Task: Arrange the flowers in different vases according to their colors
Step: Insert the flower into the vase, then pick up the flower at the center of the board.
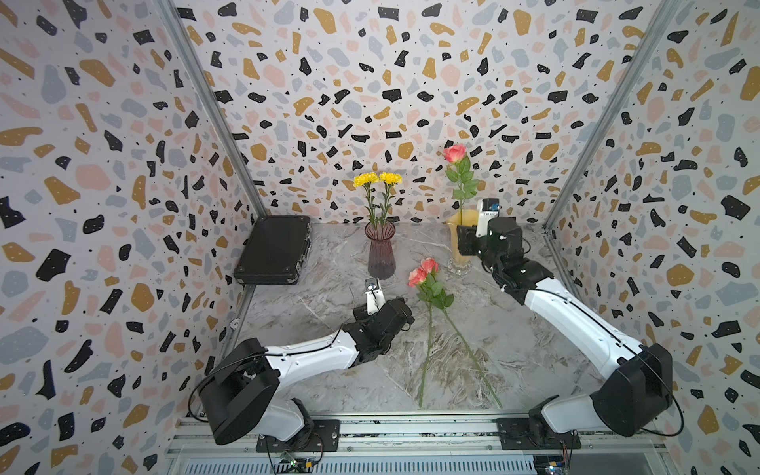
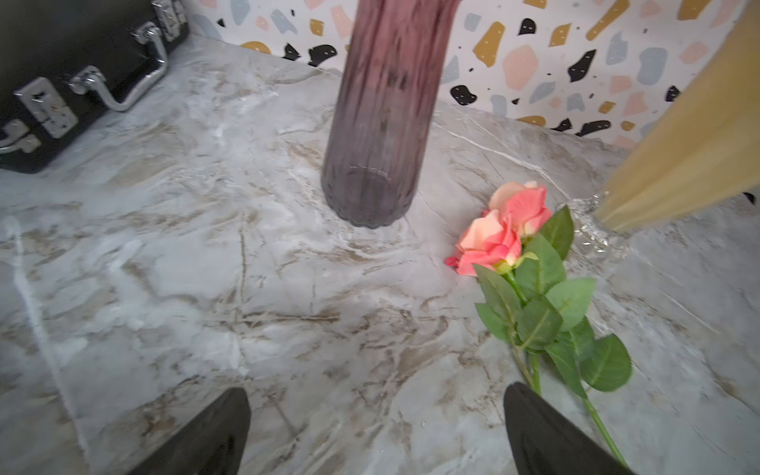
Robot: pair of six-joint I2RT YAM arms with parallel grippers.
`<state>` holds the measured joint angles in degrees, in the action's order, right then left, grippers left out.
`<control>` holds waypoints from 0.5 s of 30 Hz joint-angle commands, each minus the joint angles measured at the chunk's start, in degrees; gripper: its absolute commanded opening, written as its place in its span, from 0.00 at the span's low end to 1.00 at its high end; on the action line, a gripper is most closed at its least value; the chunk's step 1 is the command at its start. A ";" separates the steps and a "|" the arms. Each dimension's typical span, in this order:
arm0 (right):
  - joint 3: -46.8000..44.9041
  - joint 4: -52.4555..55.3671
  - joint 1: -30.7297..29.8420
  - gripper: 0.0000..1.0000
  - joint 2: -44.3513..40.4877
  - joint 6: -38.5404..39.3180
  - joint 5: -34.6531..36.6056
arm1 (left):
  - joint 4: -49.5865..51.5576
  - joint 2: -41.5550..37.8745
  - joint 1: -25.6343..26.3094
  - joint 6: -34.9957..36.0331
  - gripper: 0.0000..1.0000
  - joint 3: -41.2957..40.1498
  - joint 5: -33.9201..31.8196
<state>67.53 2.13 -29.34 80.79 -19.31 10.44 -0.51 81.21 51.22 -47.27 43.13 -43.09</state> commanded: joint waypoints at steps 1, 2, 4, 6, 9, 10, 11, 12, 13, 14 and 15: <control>-6.88 5.93 -2.13 0.53 -2.69 -1.70 -0.30 | 2.16 -0.94 -0.55 -1.86 0.99 0.38 -5.61; -9.57 7.02 -2.74 0.54 -3.63 -3.21 -0.17 | 2.74 -0.92 -0.60 -1.95 0.99 0.58 -5.61; -15.40 7.71 -4.07 0.55 -5.64 -5.24 -0.79 | 3.31 -0.80 -0.70 -2.01 0.99 0.81 -5.60; -22.24 5.54 -6.12 0.56 -8.07 -4.27 0.73 | 2.99 -0.29 -0.77 -2.29 0.99 0.51 -6.30; -33.75 -5.14 -7.91 0.55 -11.50 -1.67 3.07 | 3.17 1.02 -1.03 -4.31 0.99 0.06 -7.53; -37.17 -9.72 -7.99 0.55 -12.36 -2.98 4.08 | 3.27 1.59 -1.17 -5.23 0.99 0.11 -7.80; -39.20 -14.08 -7.93 0.56 -12.57 -2.96 4.11 | 3.62 2.04 -1.29 -5.97 0.99 0.27 -7.61; -40.02 -17.24 -7.94 0.56 -12.72 -2.07 3.36 | 3.99 2.63 -1.62 -6.53 0.99 0.65 -6.90; -38.75 -15.64 -8.05 0.56 -12.73 -1.71 3.03 | 4.24 3.14 -1.82 -6.60 0.99 1.15 -5.73; -37.92 -14.40 -7.97 0.56 -12.05 -1.74 3.14 | 4.69 3.64 -1.91 -6.45 0.99 1.72 -4.72; -37.65 -14.26 -8.01 0.57 -10.71 -1.83 3.50 | 5.02 4.06 -1.99 -5.83 0.99 2.38 -3.33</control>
<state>27.35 -4.75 -37.30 70.02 -21.58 12.32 3.03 84.03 49.80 -52.10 43.20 -48.03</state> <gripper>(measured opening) 0.563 0.993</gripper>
